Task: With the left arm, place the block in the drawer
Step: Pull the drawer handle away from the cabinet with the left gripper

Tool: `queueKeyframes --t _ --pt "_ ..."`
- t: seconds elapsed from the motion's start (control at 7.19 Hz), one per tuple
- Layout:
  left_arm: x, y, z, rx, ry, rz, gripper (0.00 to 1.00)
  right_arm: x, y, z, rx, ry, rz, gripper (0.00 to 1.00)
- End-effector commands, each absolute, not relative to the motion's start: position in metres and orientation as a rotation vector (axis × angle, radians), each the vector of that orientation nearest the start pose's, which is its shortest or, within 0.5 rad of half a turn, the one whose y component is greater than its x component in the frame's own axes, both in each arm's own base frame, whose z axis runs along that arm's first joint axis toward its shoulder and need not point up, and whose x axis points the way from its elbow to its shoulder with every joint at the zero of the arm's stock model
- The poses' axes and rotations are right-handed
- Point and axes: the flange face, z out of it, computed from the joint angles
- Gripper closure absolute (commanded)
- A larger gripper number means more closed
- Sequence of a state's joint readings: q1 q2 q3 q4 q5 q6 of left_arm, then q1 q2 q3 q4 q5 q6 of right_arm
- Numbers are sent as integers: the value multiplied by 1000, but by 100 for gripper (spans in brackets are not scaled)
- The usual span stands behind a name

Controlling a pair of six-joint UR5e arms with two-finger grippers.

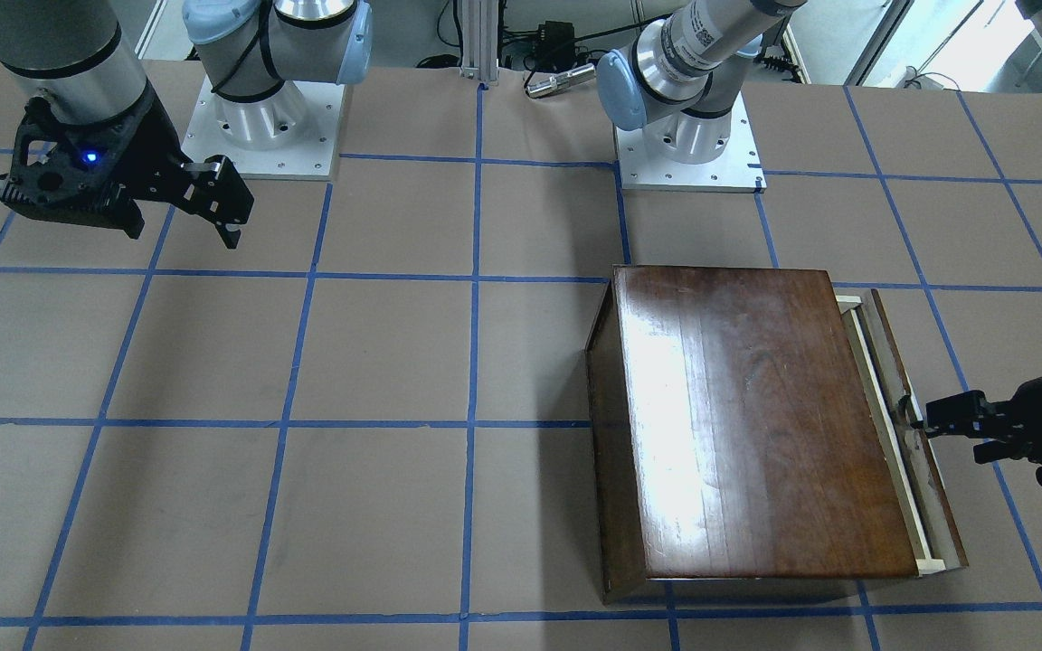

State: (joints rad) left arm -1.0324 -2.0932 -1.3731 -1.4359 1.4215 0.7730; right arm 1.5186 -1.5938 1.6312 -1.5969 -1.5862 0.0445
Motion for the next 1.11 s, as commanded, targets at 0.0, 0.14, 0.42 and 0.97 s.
queueKeyframes --t 0.0,0.14,0.42,0.97 --pt "218 -649 292 382 3343 92 0 107 -487 472 152 3153 17 0" --pt "219 -650 292 382 3342 89 0 107 -487 472 152 3153 17 0" --pt "220 -652 294 385 3337 82 0 107 -487 472 152 3153 17 0" --pt "225 -651 290 397 3315 112 0 107 -487 472 152 3153 17 0"
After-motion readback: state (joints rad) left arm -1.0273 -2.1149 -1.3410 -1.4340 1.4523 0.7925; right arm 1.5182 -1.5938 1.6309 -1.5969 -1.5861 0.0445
